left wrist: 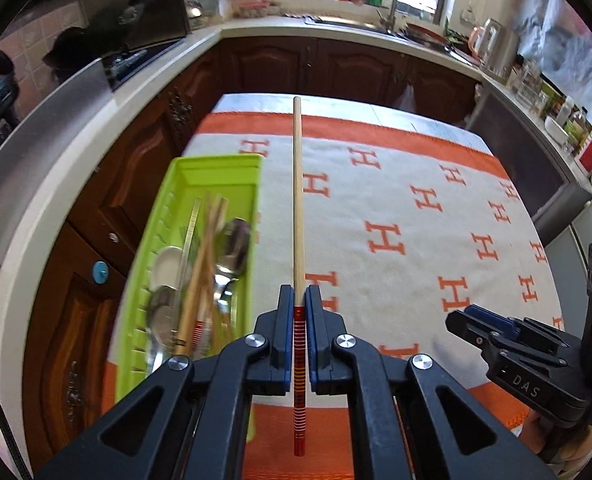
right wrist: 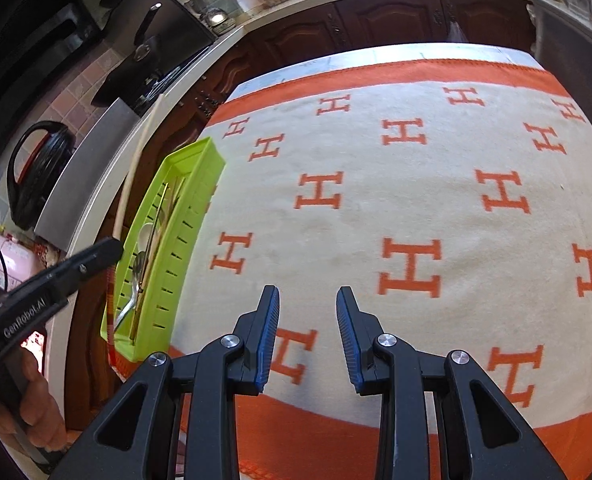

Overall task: Organize utensils
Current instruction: 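Lower the last chopstick into the green tray and open the left tool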

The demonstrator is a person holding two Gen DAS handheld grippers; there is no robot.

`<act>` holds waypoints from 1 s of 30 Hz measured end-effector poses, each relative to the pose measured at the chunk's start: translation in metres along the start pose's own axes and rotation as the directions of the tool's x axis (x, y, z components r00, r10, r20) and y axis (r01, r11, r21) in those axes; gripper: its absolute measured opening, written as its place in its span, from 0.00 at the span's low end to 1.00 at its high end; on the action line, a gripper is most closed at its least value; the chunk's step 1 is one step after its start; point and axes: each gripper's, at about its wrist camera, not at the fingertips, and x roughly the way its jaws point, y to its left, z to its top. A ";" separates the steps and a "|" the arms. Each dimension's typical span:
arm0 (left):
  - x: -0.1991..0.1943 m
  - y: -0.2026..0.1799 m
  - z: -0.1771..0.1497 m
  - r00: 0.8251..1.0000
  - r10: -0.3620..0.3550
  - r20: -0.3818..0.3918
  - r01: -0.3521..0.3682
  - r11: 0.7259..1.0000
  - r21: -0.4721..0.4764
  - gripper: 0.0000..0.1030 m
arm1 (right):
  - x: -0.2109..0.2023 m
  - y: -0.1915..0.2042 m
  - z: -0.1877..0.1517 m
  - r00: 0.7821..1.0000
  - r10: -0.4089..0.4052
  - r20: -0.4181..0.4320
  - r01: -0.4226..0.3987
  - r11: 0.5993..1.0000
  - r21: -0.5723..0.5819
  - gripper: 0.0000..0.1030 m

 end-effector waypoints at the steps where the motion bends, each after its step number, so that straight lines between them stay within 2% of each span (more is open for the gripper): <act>1: -0.002 0.009 0.001 1.000 -0.002 0.007 0.002 1.000 -0.013 0.03 | 0.000 0.007 0.001 1.000 -0.005 0.001 0.005 1.000 -0.011 0.29; 7: 0.000 0.054 0.003 1.000 0.005 0.015 -0.004 0.998 -0.067 0.03 | 0.002 0.052 0.010 0.999 -0.036 0.017 0.037 0.997 -0.068 0.29; 17: 0.041 0.092 -0.009 0.998 -0.030 -0.054 0.025 0.994 -0.106 0.05 | 0.020 0.109 0.023 0.995 -0.095 0.009 0.095 0.986 -0.136 0.29; 21: 0.053 0.102 -0.013 0.997 -0.034 -0.069 0.026 0.993 -0.115 0.25 | 0.028 0.119 0.024 0.994 -0.112 -0.005 0.110 0.983 -0.145 0.29; 25: 0.057 0.108 -0.013 0.996 -0.045 -0.073 0.036 0.992 -0.123 0.36 | 0.033 0.124 0.025 0.992 -0.129 -0.011 0.126 0.982 -0.143 0.29; 27: 0.057 0.110 -0.013 0.997 -0.043 -0.066 0.034 0.991 -0.128 0.53 | 0.034 0.125 0.025 0.991 -0.137 -0.011 0.134 0.981 -0.141 0.29; 30: 0.053 0.111 -0.013 0.998 -0.039 -0.051 0.032 0.991 -0.128 0.67 | 0.035 0.125 0.025 0.990 -0.144 -0.010 0.141 0.981 -0.135 0.29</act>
